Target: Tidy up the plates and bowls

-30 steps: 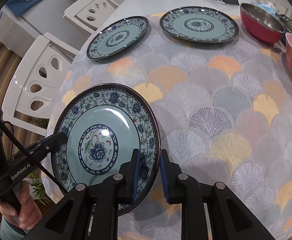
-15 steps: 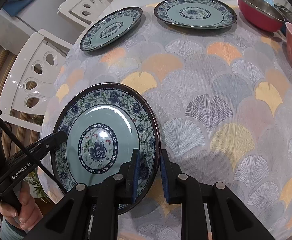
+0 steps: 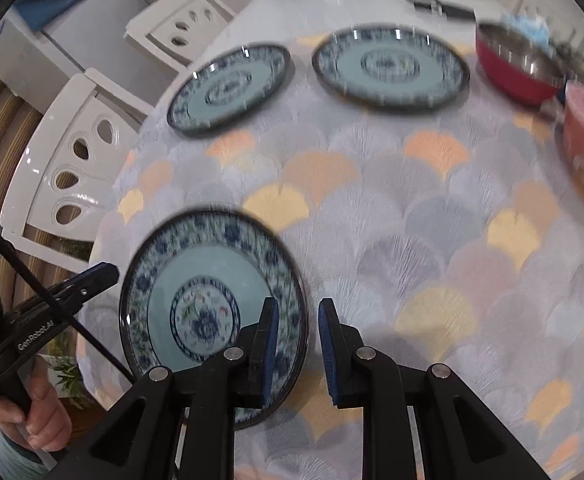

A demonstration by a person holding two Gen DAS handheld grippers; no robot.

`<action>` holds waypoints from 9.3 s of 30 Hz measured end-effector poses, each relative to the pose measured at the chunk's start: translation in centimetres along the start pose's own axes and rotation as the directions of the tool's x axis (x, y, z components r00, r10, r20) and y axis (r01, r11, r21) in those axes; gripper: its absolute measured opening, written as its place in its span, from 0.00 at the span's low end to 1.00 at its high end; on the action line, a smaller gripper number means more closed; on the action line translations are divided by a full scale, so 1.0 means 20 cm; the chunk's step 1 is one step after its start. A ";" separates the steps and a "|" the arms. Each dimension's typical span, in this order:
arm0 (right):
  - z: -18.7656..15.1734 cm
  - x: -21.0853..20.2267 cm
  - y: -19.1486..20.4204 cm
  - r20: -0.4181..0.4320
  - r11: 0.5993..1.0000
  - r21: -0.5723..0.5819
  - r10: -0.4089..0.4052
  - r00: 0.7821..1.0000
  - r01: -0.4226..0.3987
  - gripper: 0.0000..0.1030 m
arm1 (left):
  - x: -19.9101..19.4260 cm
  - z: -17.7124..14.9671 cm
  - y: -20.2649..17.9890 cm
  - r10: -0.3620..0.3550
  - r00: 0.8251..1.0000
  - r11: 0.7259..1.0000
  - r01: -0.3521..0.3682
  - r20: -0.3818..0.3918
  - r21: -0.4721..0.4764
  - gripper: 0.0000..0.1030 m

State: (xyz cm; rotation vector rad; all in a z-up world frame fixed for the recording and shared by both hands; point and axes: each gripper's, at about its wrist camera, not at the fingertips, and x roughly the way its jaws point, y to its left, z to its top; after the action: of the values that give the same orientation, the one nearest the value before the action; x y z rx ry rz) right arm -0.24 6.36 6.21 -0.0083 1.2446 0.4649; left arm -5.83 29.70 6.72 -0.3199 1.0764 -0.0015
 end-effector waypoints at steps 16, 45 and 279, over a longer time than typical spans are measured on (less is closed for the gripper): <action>0.47 -0.36 0.26 0.288 0.987 -0.159 0.020 0.958 0.028 0.20 | -0.41 0.55 -0.14 -0.067 0.949 0.992 0.029 0.309 0.126 0.25; 0.94 0.43 0.06 0.030 0.994 0.070 0.077 0.997 -0.079 0.49 | 0.54 1.07 0.21 -0.053 0.999 0.998 0.053 -0.007 -0.028 0.55; 0.79 0.36 -0.82 0.134 0.917 0.390 -0.144 0.980 0.081 0.23 | 1.04 1.14 -0.67 -0.183 0.972 0.939 0.218 -0.151 0.267 0.26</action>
State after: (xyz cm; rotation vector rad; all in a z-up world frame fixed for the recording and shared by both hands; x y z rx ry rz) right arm 21.43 -2.11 0.84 0.2843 1.1511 0.1119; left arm 25.89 19.49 2.09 -0.1718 1.1460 -0.3593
